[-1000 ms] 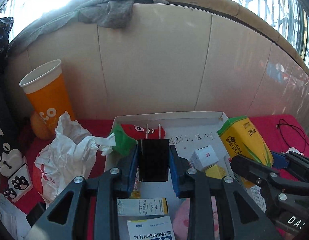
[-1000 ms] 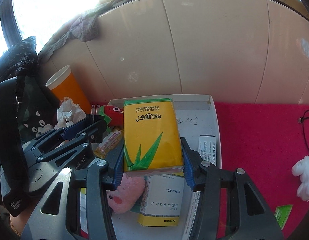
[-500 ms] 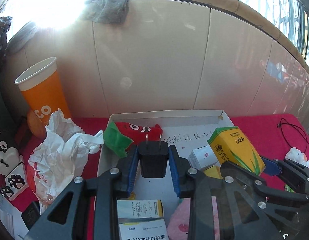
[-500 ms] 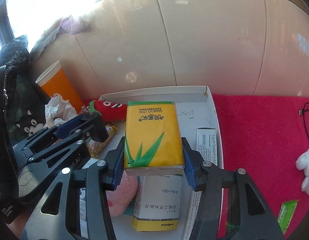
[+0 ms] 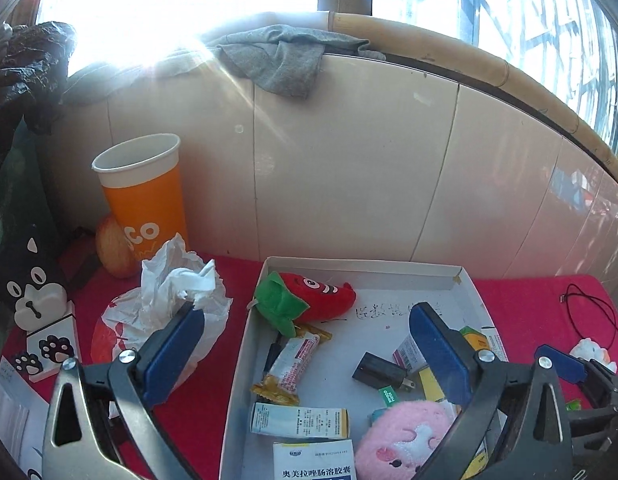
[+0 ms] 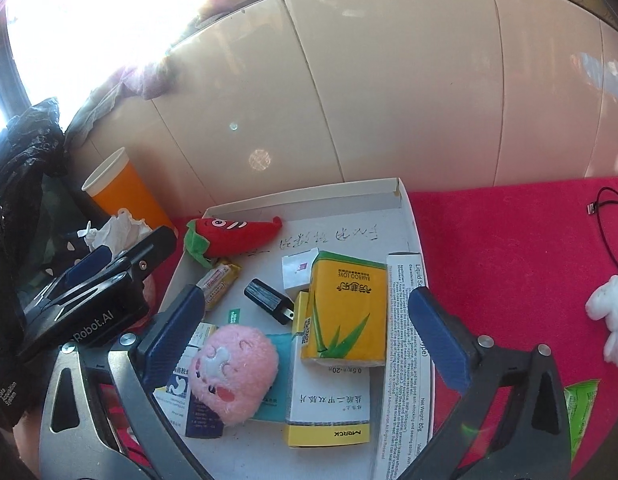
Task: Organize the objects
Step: 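Open both tools to drop the charger and juice box into the tray, then move both open tools toward the green snack pack and white plush bunny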
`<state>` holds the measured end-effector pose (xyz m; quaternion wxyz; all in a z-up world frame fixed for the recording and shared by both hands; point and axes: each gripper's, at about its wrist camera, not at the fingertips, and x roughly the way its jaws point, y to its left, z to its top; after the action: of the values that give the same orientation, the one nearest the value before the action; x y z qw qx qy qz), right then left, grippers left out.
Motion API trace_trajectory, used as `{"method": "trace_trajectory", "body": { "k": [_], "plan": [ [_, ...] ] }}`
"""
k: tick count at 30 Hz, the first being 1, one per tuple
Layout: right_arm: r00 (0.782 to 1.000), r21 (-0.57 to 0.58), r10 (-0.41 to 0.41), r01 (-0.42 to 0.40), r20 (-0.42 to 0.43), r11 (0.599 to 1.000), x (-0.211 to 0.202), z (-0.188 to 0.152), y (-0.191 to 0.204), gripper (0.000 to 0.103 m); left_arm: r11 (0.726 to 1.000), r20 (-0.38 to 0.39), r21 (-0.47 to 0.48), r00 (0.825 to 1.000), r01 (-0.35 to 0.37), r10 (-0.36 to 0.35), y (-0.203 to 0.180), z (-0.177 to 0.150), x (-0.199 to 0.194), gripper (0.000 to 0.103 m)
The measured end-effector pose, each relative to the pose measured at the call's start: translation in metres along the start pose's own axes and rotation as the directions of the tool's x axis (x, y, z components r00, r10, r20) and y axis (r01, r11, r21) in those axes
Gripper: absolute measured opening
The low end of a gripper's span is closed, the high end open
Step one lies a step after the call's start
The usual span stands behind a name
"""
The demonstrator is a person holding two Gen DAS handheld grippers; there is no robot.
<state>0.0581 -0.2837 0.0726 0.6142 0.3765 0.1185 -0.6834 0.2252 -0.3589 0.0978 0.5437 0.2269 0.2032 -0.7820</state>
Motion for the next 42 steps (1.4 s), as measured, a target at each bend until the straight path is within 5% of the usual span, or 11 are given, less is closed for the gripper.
{"method": "trace_trajectory", "body": {
  "k": [9, 22, 28, 36, 39, 42],
  "plan": [
    [0.999, 0.038, -0.020, 0.018, 0.041, 0.999, -0.031, -0.007, -0.024, 0.103, 0.999, 0.042, 0.033, 0.998, 0.043, -0.044, -0.015, 0.001, -0.025, 0.103],
    [0.986, 0.118, -0.128, 0.114, 0.112, 0.986, -0.082, -0.009, -0.109, 0.103, 0.974, -0.011, 0.144, 0.984, 0.176, -0.176, -0.089, -0.026, -0.044, 0.103],
    [0.970, 0.208, -0.211, 0.183, 0.119, 0.961, -0.107, -0.012, -0.171, 0.103, 0.931, -0.077, 0.222, 0.957, 0.289, -0.279, -0.146, -0.052, -0.058, 0.103],
    [0.938, 0.300, -0.337, 0.301, 0.077, 0.905, -0.124, -0.026, -0.246, 0.103, 0.850, -0.242, 0.294, 0.895, 0.436, -0.375, -0.225, -0.104, -0.060, 0.103],
    [0.938, 0.271, -0.345, 0.323, 0.037, 0.907, -0.111, -0.028, -0.258, 0.103, 0.813, -0.319, 0.343, 0.873, 0.470, -0.370, -0.256, -0.130, -0.054, 0.103],
    [0.933, 0.226, -0.360, 0.345, 0.023, 0.911, -0.096, -0.027, -0.258, 0.103, 0.818, -0.348, 0.339, 0.870, 0.465, -0.350, -0.273, -0.146, -0.045, 0.103]
  ]
}}
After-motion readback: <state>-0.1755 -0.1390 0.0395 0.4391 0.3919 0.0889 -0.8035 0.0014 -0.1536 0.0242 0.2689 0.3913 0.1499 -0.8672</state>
